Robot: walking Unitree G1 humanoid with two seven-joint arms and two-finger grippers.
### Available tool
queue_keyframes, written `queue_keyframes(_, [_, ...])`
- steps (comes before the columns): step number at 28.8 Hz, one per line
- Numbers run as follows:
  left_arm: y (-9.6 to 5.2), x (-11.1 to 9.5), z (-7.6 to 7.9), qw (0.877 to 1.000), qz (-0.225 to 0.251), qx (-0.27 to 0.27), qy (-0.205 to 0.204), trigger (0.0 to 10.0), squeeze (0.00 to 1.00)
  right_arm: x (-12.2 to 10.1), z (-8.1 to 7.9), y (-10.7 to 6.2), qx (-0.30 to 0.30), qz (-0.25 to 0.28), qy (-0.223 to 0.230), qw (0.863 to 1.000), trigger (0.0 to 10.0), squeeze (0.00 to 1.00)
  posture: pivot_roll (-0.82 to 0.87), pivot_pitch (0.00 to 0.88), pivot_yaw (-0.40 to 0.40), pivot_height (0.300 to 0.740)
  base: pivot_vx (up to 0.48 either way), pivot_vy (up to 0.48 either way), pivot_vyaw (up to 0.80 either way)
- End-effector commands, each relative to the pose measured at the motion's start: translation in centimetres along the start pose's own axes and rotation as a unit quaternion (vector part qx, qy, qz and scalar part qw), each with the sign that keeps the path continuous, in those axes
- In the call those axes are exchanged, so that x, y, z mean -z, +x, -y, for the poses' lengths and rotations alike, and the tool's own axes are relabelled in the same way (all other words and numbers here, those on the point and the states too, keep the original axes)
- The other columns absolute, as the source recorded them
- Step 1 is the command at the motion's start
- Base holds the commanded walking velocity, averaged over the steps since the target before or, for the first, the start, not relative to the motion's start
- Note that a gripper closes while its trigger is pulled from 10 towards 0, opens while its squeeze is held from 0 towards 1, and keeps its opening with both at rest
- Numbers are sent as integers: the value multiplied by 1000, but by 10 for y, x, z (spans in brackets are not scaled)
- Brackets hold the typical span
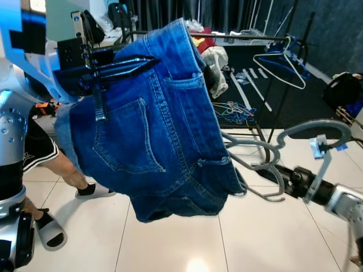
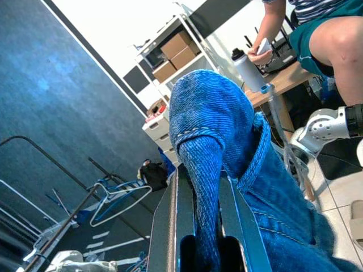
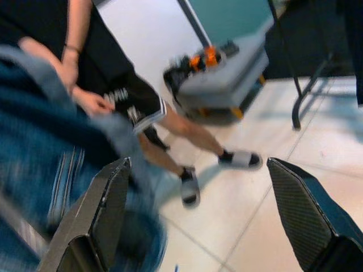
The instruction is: Hang hanger
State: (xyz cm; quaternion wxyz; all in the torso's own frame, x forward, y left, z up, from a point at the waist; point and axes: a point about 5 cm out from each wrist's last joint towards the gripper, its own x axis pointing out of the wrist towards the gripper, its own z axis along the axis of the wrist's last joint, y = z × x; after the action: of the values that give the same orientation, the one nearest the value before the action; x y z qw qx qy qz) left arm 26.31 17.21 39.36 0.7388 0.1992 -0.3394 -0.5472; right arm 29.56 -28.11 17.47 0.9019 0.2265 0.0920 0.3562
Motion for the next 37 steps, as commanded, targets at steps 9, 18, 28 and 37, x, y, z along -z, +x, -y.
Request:
queue_keyframes(9, [6,-1,3,1000,-6,28,4,0,0,-28,-7,3,-20,85,-26,996,10000,0,-145,0,3,740,0,0,0])
queue_keyframes(18, [11,11,7,1000,-3,21,-6,0,0,-32,-31,3,-102,88,-31,990,10000,0,-147,0,5,740,0,0,0])
queue_keyframes(28, [15,12,9,1000,5,20,-13,0,0,-31,-38,10,-114,94,-23,989,10000,0,-147,0,8,740,0,0,0])
queue_keyframes(37, [16,14,12,999,2,27,-19,0,0,-31,-37,11,-113,96,-22,989,10000,0,-143,0,6,740,0,0,0])
